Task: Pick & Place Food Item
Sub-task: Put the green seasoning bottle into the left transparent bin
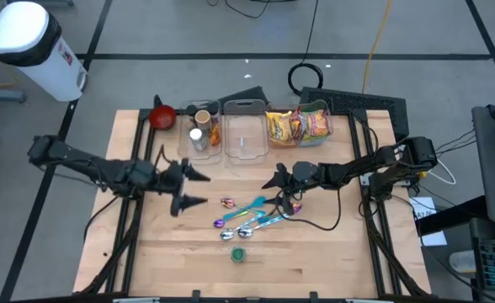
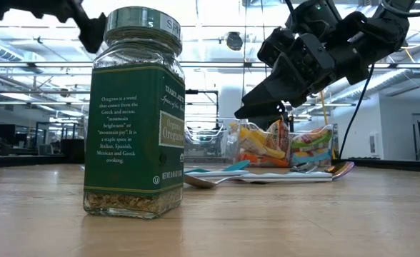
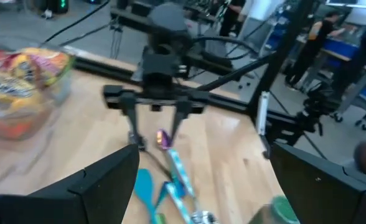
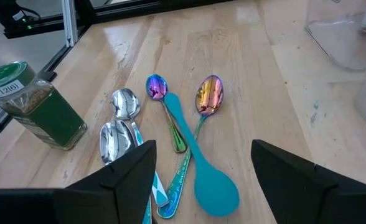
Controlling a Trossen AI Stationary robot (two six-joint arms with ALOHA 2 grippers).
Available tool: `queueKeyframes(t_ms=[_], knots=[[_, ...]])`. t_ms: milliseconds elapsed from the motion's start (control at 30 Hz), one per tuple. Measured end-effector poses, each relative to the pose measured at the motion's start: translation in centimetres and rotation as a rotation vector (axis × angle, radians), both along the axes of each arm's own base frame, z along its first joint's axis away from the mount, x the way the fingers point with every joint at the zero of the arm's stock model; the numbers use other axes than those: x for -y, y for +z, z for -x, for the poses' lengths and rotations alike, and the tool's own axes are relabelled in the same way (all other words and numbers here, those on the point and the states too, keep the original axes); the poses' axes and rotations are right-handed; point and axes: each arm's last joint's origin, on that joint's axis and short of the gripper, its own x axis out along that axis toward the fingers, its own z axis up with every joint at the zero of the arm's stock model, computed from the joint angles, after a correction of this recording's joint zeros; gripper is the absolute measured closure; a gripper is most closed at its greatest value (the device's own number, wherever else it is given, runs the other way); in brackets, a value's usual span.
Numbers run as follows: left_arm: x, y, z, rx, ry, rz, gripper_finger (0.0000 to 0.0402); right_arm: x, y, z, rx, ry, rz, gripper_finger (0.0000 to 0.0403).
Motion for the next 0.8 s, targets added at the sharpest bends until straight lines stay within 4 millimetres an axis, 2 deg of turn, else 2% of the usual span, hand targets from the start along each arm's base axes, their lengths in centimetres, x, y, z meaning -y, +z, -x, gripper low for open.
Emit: queueKeyframes(t_ms=[167,267,400,600,700,800], knots=[[3.0,-2.3,0.4,0.032,-0.042,0.006,0.0036,0.0,0.0,0.0,0.000,0.001,0.000,0.0149],[4.2,-4.6,0.8,0.009,-0.055,0.041,0.0036,0.0,0.0,0.0,0.000,0.001,0.000,0.0149],[5.2,-6.9,1.2,-0.022,-0.082,0.111,0.0036,0.0,0.0,0.0,0.004,0.001,0.000,0.0149],[6.0,-8.3,1.1,-0.068,-0.064,0.121,0.0036,-0.3,0.2,-0.1,0.026,0.009,-0.001,0.0149],[6.1,-8.9,0.9,-0.100,-0.050,0.124,0.0036,-1.3,0.4,-0.1,0.041,0.045,-0.001,0.0149],[6.1,-9.4,0.7,-0.118,-0.004,0.130,0.0036,-3.4,0.4,-0.1,0.075,0.124,0.016,0.0149]])
